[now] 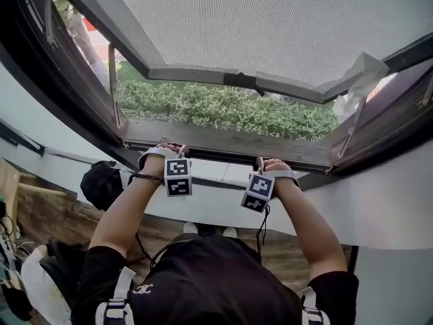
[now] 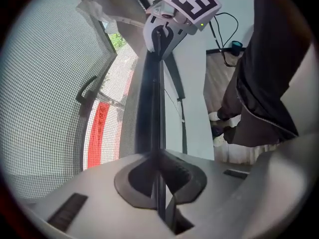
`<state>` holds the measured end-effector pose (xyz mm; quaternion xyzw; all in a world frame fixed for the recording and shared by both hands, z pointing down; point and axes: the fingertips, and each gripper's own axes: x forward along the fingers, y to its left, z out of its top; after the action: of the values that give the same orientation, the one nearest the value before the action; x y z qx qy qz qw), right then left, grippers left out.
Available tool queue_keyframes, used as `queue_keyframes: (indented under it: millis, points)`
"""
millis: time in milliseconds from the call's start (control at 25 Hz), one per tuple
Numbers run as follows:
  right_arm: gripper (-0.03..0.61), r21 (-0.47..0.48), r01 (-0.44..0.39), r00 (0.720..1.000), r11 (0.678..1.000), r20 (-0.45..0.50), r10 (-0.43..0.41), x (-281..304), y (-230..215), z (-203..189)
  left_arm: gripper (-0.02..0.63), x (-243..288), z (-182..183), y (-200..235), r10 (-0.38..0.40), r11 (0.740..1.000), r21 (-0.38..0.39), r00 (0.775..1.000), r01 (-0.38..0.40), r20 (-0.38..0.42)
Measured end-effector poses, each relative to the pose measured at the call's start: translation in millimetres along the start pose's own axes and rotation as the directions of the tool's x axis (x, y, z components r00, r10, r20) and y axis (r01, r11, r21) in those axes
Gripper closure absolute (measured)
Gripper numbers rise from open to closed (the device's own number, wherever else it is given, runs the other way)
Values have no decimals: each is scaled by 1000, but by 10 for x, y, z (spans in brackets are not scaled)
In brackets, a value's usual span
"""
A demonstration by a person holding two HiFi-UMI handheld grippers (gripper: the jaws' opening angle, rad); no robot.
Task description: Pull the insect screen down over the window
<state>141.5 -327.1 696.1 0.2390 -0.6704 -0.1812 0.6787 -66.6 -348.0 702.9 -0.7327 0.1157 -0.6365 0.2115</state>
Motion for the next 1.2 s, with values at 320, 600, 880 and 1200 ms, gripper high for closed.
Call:
queue_keyframes:
  millis: [320, 600, 880, 1200]
  points:
    - [555, 20, 39, 999, 999, -4, -39, -26, -13, -28, 595, 1, 51, 34, 30, 1000, 3, 999, -30, 12]
    - [546, 51, 15, 1000, 999, -4, -15, 11, -66, 25, 588, 33, 33, 89, 53, 999, -14, 998, -53, 31]
    - [554, 7, 136, 990, 991, -28, -135, -37, -83, 11, 589, -29, 26, 105, 105, 992, -69, 994, -102, 37]
    - [552, -15, 177, 984, 984, -34, -177, -53, -65, 10, 589, -42, 13, 74, 115, 991, -70, 993, -113, 27]
